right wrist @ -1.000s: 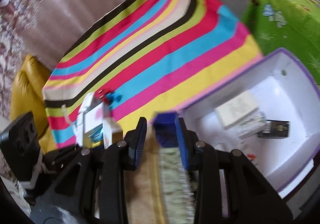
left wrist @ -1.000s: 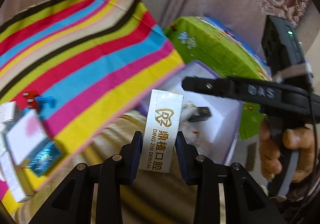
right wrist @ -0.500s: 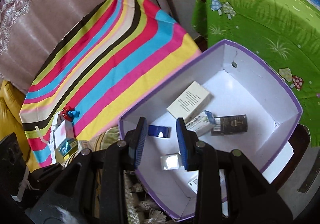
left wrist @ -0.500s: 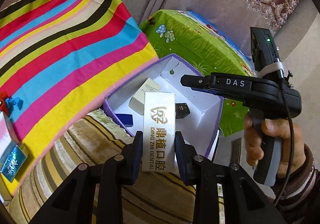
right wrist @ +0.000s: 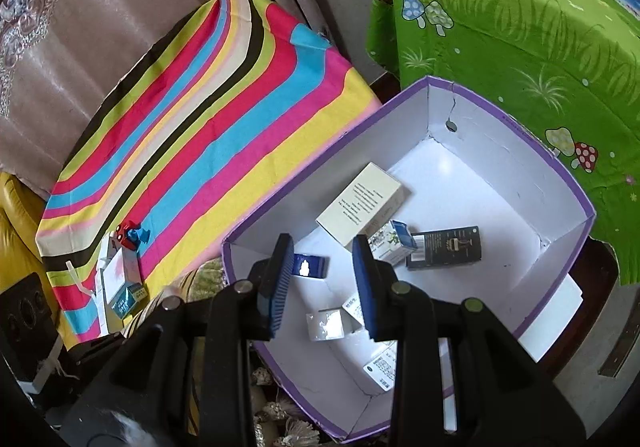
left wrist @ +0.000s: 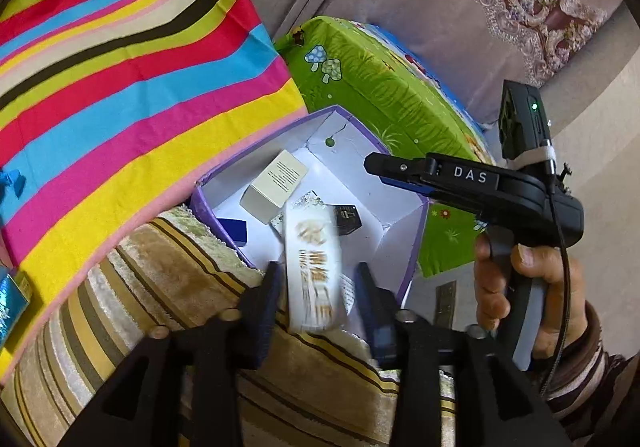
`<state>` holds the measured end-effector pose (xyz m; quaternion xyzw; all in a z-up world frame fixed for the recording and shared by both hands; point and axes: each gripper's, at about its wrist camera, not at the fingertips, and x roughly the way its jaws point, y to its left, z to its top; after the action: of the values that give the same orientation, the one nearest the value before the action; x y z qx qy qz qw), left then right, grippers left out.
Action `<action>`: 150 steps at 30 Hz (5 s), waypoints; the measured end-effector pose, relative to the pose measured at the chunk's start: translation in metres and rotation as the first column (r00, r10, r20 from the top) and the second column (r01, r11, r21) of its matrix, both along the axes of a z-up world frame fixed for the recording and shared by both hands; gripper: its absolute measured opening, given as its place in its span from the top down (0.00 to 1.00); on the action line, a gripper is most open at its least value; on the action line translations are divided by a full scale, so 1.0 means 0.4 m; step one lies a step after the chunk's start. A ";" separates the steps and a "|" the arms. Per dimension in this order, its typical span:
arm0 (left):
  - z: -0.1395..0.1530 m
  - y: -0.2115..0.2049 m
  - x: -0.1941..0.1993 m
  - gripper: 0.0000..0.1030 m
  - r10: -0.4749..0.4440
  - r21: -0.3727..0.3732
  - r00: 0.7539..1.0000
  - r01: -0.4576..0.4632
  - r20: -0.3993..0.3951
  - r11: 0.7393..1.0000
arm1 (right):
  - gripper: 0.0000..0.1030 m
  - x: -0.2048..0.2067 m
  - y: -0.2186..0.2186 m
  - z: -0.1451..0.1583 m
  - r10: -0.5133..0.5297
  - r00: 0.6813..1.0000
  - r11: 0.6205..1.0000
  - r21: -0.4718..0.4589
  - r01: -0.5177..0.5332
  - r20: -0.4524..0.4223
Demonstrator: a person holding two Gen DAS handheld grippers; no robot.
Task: Organize rigid objects
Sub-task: 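Open both tools to release the dental box and blue cube into the storage box, then withdraw both tools from the storage box back over the pile, then grasp the white plastic tray with the left tool while the right tool grasps the teal holographic box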
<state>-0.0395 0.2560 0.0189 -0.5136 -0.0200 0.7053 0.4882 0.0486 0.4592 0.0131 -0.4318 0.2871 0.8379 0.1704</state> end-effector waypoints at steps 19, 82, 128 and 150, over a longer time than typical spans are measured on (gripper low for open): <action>0.063 -0.058 0.000 0.44 0.159 -0.106 0.961 -0.187 -0.228 0.977 | 0.33 -0.045 -0.080 -0.011 0.085 0.996 0.996 -0.003 -0.085 0.019; 0.113 -0.556 -0.156 0.44 0.599 0.024 0.605 -0.693 -0.524 0.721 | 0.10 -0.289 -0.625 0.015 0.522 0.850 0.808 0.283 -0.517 0.063; -0.096 -0.792 -0.289 0.47 0.760 -0.132 0.622 -0.783 -0.188 0.608 | 0.10 -0.390 -0.798 -0.137 0.702 0.674 0.658 0.151 -0.737 0.232; -0.133 -0.786 -0.325 0.82 0.743 -0.178 0.649 -0.760 -0.161 0.625 | 0.26 -0.445 -0.808 -0.171 0.700 0.666 0.658 0.129 -0.742 0.256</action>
<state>-0.1696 -0.0584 -0.0343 -0.4853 -0.1335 0.8597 0.0870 -0.1295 0.1359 -0.0555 -0.5636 -0.0211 0.8191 -0.1044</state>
